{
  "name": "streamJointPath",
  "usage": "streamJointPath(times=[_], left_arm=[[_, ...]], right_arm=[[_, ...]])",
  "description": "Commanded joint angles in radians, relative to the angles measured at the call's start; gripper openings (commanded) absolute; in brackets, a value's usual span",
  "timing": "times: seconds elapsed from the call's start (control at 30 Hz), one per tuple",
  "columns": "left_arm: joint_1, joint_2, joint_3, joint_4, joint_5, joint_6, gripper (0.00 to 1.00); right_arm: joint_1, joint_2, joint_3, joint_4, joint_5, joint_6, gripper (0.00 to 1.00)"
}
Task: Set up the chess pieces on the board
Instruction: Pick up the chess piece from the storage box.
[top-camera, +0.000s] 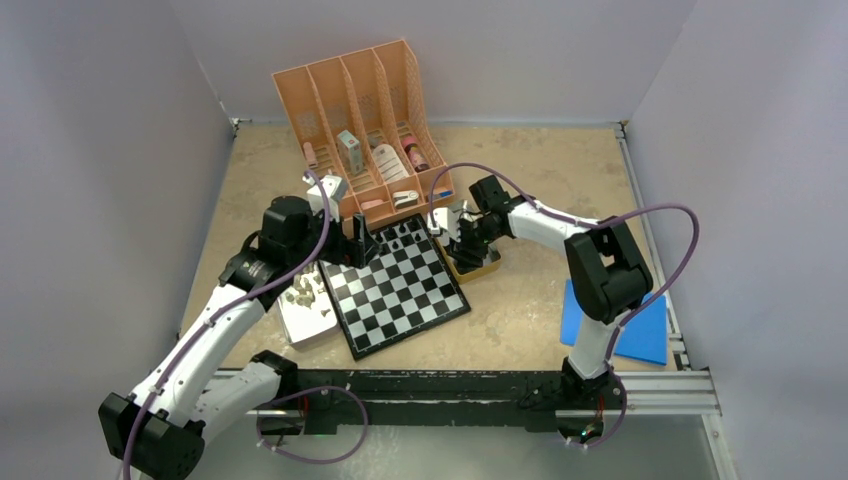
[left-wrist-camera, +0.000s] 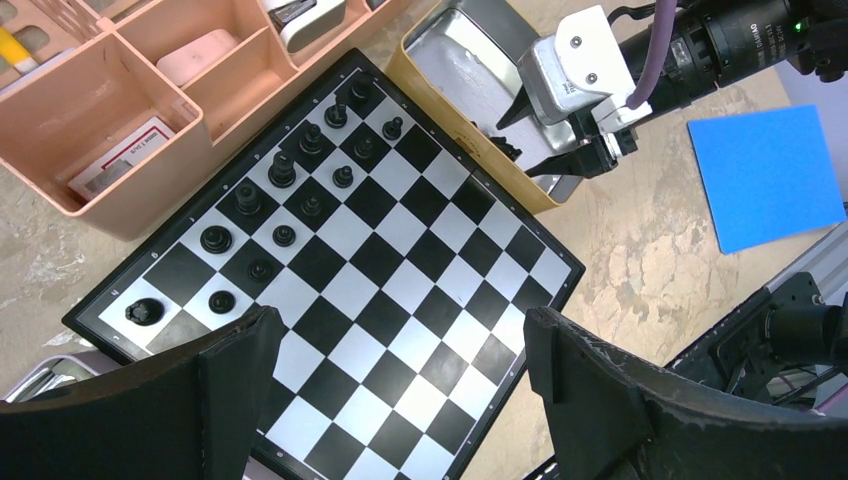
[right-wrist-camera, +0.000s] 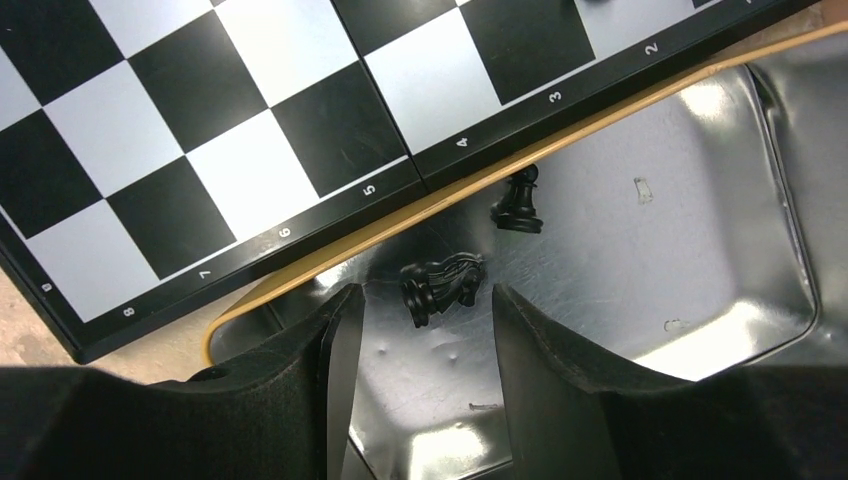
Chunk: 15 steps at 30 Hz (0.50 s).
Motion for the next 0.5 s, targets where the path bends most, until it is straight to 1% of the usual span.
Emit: streamJointPath(times=[0.0, 0.13, 0.3, 0.37, 0.4, 0.47], left_arm=[[0.006, -0.021, -0.004, 0.048, 0.013, 0.019, 0.91], [0.006, -0.021, -0.002, 0.049, 0.008, 0.017, 0.91], [0.006, -0.021, -0.002, 0.048, 0.005, 0.019, 0.91], [0.006, -0.022, -0.003, 0.048, 0.003, 0.018, 0.91], [0.006, -0.023, -0.004, 0.048, 0.003, 0.017, 0.91], [0.006, -0.023, -0.004, 0.050, 0.003, 0.016, 0.91]], right_arm=[[0.010, 0.000, -0.015, 0.049, 0.025, 0.034, 0.52], [0.010, 0.016, -0.015, 0.061, 0.032, 0.029, 0.50], [0.011, 0.049, -0.007, 0.058, 0.038, 0.035, 0.41], [0.009, 0.055, -0.002, 0.061, 0.056, 0.039, 0.36], [0.008, 0.053, -0.002, 0.074, 0.065, 0.047, 0.32], [0.004, 0.042, -0.009, 0.106, 0.084, 0.062, 0.29]])
